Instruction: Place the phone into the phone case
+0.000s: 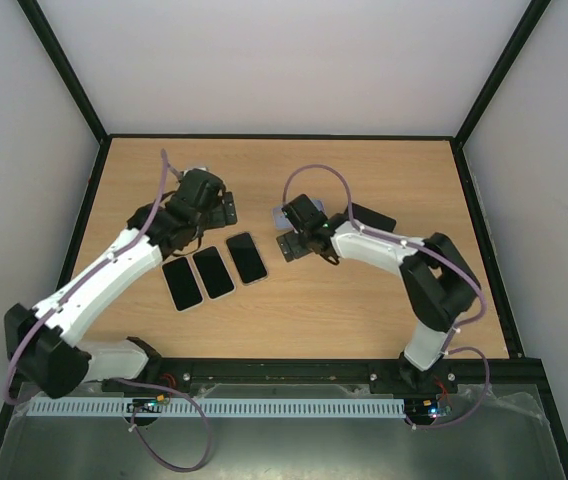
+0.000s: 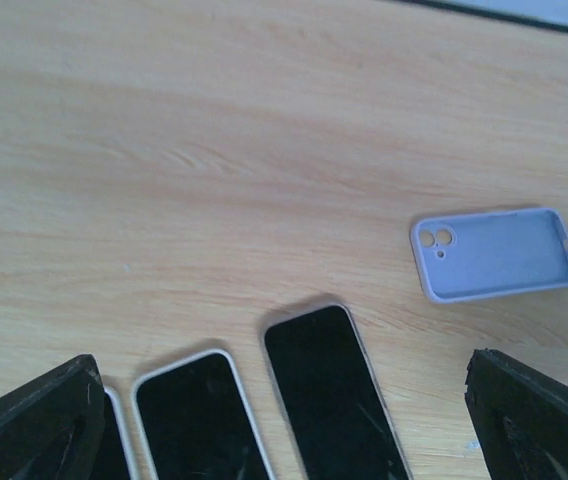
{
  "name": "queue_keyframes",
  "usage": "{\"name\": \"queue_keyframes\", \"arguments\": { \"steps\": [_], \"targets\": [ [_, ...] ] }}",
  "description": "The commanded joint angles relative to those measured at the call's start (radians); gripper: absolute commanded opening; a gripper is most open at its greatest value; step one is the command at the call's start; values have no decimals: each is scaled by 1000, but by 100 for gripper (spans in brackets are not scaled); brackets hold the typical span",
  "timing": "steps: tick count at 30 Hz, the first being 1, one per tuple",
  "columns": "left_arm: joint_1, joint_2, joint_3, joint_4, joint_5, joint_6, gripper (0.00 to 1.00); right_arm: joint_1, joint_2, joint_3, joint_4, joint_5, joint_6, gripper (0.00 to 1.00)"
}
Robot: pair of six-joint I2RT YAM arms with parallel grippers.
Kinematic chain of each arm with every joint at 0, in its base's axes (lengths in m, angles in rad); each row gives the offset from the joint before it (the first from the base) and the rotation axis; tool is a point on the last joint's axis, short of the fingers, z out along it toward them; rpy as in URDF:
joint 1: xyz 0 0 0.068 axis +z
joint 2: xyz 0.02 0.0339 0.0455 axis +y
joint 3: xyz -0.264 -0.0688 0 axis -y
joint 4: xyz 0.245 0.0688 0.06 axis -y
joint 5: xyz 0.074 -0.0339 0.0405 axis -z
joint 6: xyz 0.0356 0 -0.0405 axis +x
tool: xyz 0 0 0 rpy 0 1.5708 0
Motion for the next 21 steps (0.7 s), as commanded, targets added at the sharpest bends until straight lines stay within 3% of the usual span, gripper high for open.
{"name": "queue_keyframes", "arguments": {
  "steps": [1,8,15,21],
  "targets": [
    [5,-104,4,-17,-145,140,99,-39,118,114,45,18,-183,96],
    [18,-229,-113,117,-271,281,99,-99,293,306,26,-27,-309,90],
    [83,-304,-212,184,-210,327,99,-131,385,375,-2,-100,-335,77],
    [194,-317,-224,188,-126,312,99,-141,398,369,-35,-187,-368,73]
  ]
}}
